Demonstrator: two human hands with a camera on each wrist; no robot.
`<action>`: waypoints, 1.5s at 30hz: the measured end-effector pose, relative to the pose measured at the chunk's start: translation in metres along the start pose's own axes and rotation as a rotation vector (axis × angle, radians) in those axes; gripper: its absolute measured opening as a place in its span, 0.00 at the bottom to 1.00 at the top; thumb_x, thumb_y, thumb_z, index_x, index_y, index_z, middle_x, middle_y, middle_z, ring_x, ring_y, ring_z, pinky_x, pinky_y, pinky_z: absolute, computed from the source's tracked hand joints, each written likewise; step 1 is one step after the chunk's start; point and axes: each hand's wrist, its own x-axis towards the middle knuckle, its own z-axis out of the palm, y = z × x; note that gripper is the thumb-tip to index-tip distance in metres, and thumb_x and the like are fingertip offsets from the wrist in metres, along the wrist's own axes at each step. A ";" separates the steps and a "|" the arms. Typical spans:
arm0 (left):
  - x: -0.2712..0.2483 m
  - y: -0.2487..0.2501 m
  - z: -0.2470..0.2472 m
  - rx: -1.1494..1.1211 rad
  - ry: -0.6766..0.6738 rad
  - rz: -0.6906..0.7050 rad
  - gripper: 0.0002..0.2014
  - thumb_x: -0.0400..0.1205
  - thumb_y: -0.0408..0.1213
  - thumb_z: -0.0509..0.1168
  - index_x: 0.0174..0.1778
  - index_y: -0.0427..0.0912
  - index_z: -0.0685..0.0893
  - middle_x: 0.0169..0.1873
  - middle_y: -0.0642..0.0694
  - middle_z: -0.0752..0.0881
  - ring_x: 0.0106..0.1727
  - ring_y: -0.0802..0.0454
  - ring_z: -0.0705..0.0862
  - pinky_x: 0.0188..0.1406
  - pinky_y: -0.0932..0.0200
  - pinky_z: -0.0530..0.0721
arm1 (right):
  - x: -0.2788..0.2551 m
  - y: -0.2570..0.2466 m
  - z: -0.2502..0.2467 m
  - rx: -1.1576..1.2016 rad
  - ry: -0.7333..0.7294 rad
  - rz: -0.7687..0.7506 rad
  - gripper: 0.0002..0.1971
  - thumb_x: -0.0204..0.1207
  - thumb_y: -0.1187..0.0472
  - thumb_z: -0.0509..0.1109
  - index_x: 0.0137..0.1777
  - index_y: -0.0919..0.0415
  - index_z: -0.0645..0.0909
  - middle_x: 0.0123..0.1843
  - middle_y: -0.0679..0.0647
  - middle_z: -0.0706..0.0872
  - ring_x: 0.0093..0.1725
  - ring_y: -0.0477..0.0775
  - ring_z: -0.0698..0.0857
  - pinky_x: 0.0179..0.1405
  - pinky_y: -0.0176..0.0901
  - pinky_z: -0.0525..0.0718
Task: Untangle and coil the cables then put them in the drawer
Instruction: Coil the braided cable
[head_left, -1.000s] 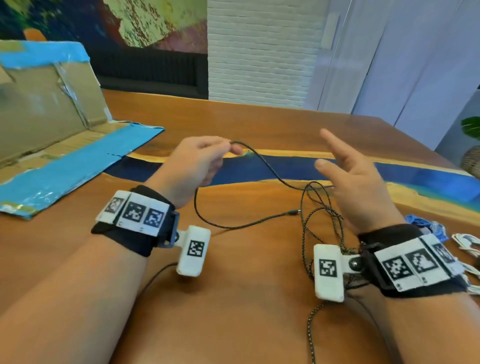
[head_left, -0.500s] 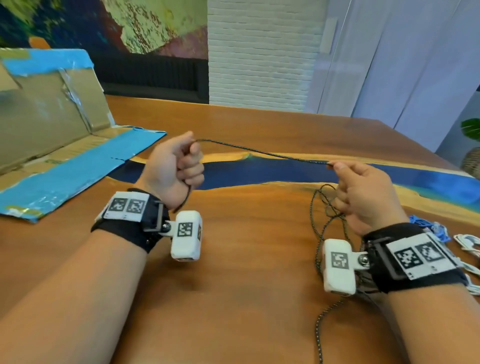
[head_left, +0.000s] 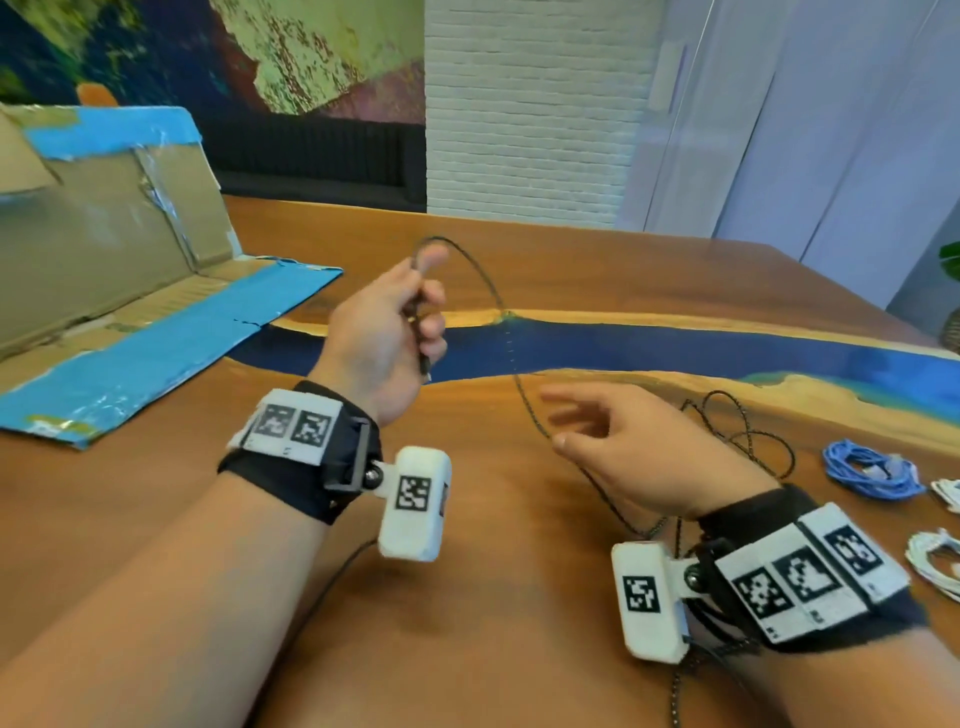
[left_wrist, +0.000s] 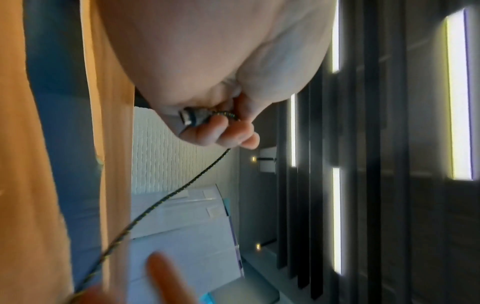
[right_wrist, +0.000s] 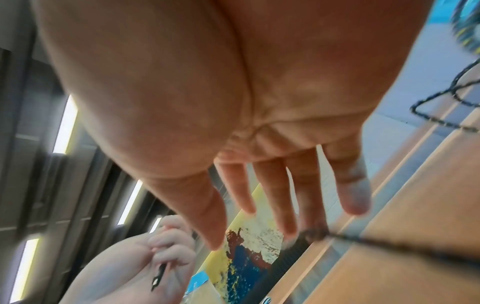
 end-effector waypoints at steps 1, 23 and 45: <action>-0.004 -0.005 0.006 0.068 -0.058 -0.034 0.15 0.94 0.38 0.51 0.66 0.44 0.84 0.32 0.52 0.78 0.25 0.57 0.69 0.24 0.64 0.65 | 0.000 -0.003 0.003 0.041 0.025 -0.017 0.33 0.83 0.49 0.72 0.85 0.35 0.64 0.77 0.38 0.79 0.71 0.38 0.80 0.72 0.41 0.77; -0.029 -0.007 0.036 -0.093 -0.376 -0.225 0.14 0.93 0.39 0.51 0.46 0.43 0.79 0.27 0.52 0.66 0.20 0.59 0.62 0.18 0.65 0.63 | 0.011 0.003 0.014 0.579 0.230 0.048 0.12 0.86 0.65 0.68 0.63 0.47 0.81 0.44 0.54 0.90 0.20 0.47 0.71 0.18 0.38 0.70; -0.034 -0.018 0.031 0.615 -0.546 -0.245 0.25 0.94 0.46 0.52 0.42 0.35 0.86 0.26 0.48 0.58 0.24 0.49 0.54 0.32 0.53 0.69 | 0.007 0.017 -0.010 0.429 0.398 -0.121 0.10 0.87 0.57 0.68 0.48 0.53 0.91 0.26 0.50 0.80 0.21 0.42 0.73 0.21 0.31 0.70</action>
